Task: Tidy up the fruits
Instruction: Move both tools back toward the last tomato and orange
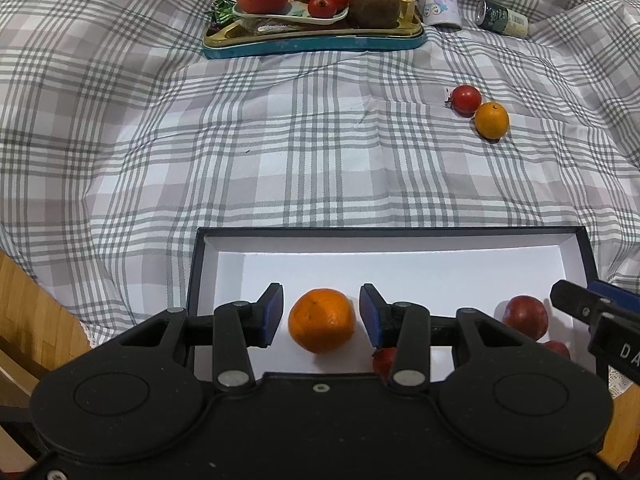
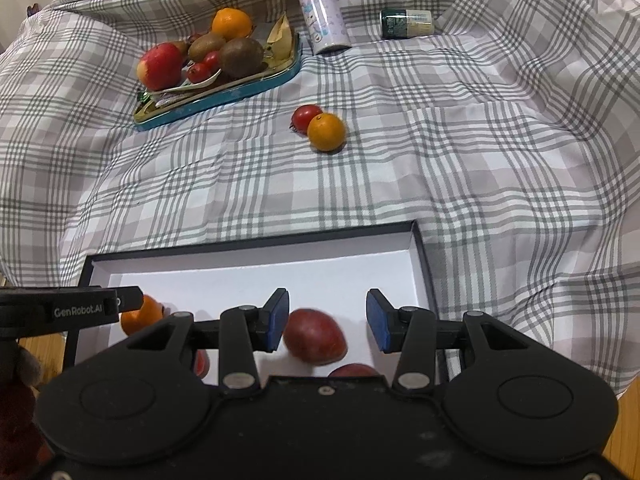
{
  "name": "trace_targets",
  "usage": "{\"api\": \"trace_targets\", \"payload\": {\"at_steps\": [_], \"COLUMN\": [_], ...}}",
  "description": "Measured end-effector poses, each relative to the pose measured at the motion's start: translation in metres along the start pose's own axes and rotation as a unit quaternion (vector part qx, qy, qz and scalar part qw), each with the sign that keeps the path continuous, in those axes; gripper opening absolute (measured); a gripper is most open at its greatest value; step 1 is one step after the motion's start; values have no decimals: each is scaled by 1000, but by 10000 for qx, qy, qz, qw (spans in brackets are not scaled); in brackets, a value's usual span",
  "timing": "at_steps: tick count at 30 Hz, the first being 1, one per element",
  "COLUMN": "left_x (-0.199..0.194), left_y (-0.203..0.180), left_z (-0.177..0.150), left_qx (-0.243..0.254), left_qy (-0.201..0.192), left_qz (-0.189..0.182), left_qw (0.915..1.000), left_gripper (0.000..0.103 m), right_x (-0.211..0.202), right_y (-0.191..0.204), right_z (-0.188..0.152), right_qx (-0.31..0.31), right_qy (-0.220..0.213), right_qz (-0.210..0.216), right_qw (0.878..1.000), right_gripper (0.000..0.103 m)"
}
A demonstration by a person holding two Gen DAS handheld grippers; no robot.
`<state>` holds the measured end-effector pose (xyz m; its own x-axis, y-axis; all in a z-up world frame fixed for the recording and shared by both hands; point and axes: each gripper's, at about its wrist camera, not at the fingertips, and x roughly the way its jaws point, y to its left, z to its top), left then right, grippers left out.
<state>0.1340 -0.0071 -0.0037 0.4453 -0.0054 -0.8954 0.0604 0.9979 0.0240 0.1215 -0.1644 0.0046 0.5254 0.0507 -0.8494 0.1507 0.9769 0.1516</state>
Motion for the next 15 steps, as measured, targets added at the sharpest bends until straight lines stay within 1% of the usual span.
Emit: {"api": "trace_targets", "payload": {"at_steps": [8,15], "left_x": [4,12], "left_y": [0,3], "left_z": [18,41], "left_qx": [-20,-34], "left_qy": [-31,-98], "left_qz": [50,110], "left_qw": [10000,9999], "left_gripper": [51,51], "right_x": [7,22], "right_y": [-7,-6], "right_z": [17,45], "right_qx": [26,-75], "right_qy": [-134,-314], "right_qz": [-106,-172], "right_qw": [9999,9993], "right_gripper": [47,47]}}
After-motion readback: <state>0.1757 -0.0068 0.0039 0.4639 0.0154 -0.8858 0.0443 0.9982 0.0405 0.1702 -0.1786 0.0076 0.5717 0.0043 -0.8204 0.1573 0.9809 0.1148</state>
